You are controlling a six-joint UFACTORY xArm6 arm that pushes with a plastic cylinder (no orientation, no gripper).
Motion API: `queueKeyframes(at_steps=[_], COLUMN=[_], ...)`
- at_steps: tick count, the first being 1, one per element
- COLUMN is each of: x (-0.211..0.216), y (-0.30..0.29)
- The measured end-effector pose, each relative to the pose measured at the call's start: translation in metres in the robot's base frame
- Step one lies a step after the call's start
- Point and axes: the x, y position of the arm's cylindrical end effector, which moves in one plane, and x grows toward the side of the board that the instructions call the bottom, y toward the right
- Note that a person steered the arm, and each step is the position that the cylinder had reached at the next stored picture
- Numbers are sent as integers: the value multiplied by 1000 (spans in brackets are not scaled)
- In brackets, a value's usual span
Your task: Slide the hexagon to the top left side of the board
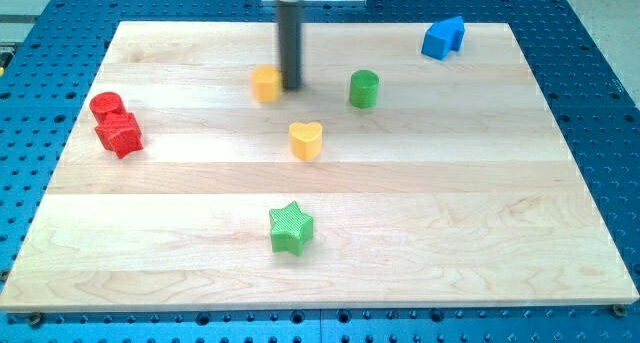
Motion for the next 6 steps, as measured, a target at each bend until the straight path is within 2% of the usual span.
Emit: queueKeyframes(at_steps=[1,2,3,4,6], x=[2,25,62,17,-43], y=[-41,20,-60,-87,-141])
